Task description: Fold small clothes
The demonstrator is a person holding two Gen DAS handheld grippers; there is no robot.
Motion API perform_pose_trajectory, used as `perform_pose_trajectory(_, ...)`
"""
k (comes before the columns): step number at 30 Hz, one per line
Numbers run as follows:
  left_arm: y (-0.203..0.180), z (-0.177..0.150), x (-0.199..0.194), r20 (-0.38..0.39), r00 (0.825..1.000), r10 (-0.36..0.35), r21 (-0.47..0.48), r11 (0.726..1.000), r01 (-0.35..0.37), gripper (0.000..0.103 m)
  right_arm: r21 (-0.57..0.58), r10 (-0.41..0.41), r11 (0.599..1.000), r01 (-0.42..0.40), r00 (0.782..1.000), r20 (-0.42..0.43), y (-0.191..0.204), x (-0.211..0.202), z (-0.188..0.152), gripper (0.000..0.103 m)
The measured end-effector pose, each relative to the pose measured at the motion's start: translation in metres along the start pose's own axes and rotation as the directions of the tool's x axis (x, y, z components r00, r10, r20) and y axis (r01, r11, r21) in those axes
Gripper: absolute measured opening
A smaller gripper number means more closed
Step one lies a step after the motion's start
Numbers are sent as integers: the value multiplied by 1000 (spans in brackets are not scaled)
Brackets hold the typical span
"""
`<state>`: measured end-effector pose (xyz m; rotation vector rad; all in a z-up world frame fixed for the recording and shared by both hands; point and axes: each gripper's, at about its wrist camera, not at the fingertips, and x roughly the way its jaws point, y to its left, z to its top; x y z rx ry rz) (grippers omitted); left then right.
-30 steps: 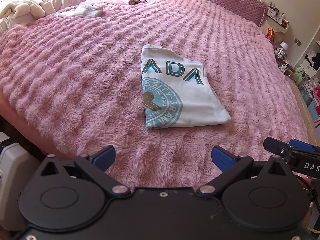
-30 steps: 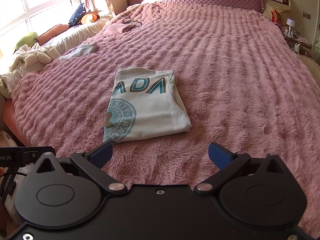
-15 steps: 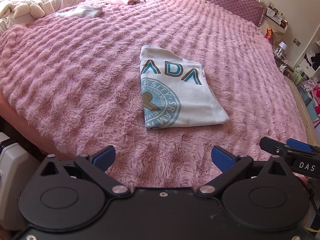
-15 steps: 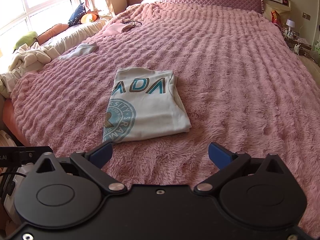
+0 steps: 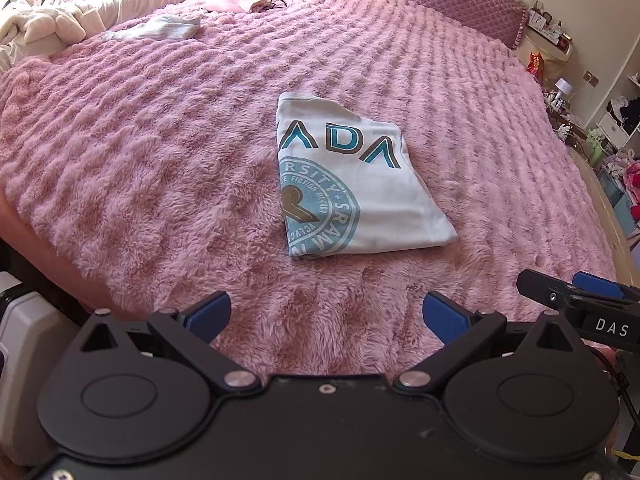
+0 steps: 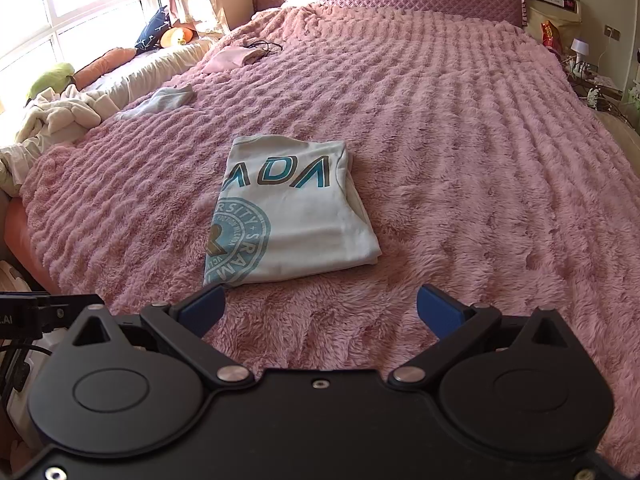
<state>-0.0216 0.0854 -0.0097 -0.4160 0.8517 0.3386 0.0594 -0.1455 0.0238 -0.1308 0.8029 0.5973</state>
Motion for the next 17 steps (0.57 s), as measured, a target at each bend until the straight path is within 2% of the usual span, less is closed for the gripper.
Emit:
perform_pose_trajectory(7, -4, -1, 0, 8, 1000, 7, 32, 999, -8, 103, 2, 1, 1000, -1, 1000, 0, -1, 0, 0, 103)
perform_pose_trajectory(17, -2, 1, 2, 5, 1000, -9, 28, 1000, 9, 103, 1, 1, 1000, -1, 1000, 1, -2, 0, 0, 103)
